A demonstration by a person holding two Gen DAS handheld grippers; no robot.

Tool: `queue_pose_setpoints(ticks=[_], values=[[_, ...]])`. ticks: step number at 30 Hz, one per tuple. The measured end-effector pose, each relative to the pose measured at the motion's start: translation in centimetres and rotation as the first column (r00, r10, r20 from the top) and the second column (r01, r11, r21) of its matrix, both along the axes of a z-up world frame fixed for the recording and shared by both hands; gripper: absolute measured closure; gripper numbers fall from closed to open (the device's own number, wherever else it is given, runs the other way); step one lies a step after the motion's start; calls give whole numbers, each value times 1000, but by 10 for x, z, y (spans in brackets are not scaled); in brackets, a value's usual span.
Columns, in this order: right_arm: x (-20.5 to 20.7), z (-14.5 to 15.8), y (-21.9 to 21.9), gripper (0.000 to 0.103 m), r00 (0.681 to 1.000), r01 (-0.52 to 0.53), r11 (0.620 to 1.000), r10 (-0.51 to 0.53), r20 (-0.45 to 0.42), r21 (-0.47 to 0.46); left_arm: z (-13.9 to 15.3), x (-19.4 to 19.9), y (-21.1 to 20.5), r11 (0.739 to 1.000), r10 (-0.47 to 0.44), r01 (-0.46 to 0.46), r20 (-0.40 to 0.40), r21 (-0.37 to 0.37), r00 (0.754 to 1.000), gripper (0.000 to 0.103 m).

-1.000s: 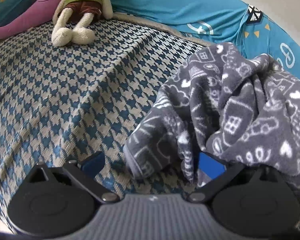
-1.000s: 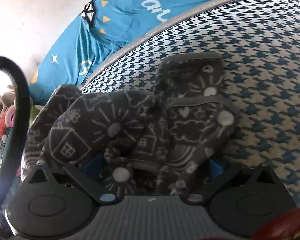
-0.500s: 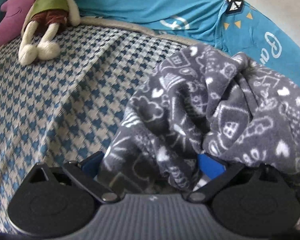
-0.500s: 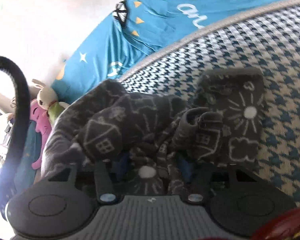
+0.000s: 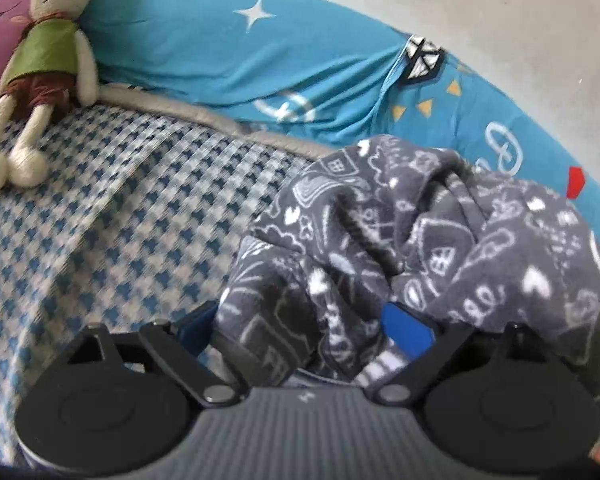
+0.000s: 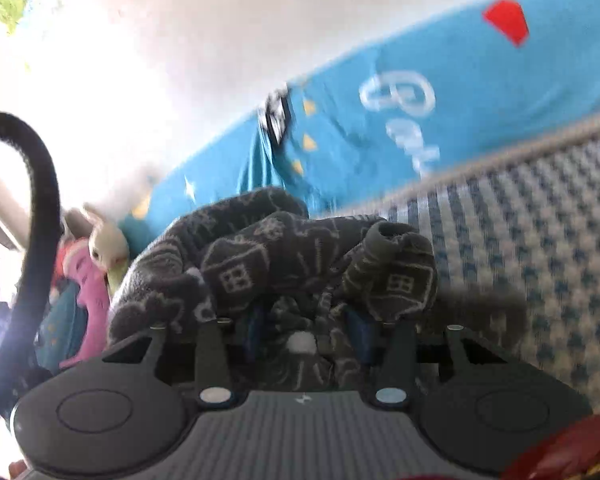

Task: Fold clothes
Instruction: 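Lower the fleece onto the bed and open the right tool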

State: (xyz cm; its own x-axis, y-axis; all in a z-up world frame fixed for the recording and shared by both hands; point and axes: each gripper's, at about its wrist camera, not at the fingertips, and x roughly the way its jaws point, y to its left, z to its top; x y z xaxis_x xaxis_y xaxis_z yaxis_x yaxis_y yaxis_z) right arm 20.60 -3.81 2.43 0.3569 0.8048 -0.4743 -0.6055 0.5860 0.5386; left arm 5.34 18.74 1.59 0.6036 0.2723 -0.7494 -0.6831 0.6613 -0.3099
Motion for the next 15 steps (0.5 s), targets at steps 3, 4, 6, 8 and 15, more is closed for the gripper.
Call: queue_pose_setpoints(ticks=[3, 4, 6, 8, 15], values=[[2, 14, 1, 57, 995, 30, 999, -32, 92, 23, 11, 12, 4, 1000, -7, 6, 33, 22, 999, 13], [3, 16, 2, 57, 992, 48, 998, -51, 119, 33, 15, 17, 5, 999, -11, 9, 40, 43, 999, 13], [6, 14, 9, 57, 984, 76, 997, -79, 157, 28, 21, 26, 7, 996, -13, 10, 37, 94, 999, 13], [8, 8, 20, 56, 977, 94, 995, -86, 195, -33, 23, 35, 8, 987, 9, -7, -12, 158, 1000, 10], [13, 4, 26, 54, 977, 141, 976, -110, 184, -166, 14, 33, 15, 992, 35, -26, -69, 127, 997, 0]])
